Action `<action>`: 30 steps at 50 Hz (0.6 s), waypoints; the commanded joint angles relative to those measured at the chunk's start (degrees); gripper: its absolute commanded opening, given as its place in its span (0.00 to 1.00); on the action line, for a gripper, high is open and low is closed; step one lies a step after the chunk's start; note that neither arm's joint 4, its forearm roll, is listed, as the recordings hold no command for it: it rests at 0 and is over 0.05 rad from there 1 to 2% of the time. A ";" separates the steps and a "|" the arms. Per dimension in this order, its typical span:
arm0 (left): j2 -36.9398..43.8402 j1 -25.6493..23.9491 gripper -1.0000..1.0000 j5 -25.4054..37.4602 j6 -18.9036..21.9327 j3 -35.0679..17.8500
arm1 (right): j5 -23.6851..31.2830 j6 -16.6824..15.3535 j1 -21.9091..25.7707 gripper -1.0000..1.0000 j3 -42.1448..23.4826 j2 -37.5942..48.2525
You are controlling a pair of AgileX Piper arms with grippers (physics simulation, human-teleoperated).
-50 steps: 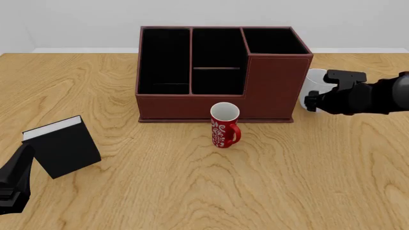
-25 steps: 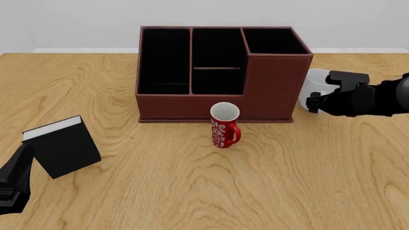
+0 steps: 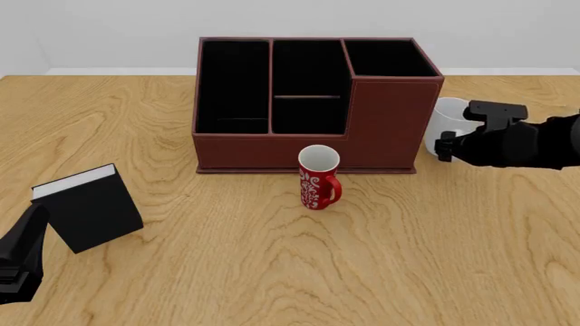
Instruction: Pick up the white mug and place it to the right of the caddy.
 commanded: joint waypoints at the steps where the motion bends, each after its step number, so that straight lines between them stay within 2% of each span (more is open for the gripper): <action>1: 0.00 0.00 1.00 0.00 0.00 0.00 | -0.08 0.10 0.33 1.00 1.83 -2.78; 30: 0.00 0.00 1.00 0.00 0.00 0.00 | 0.53 0.12 0.42 1.00 4.50 -8.14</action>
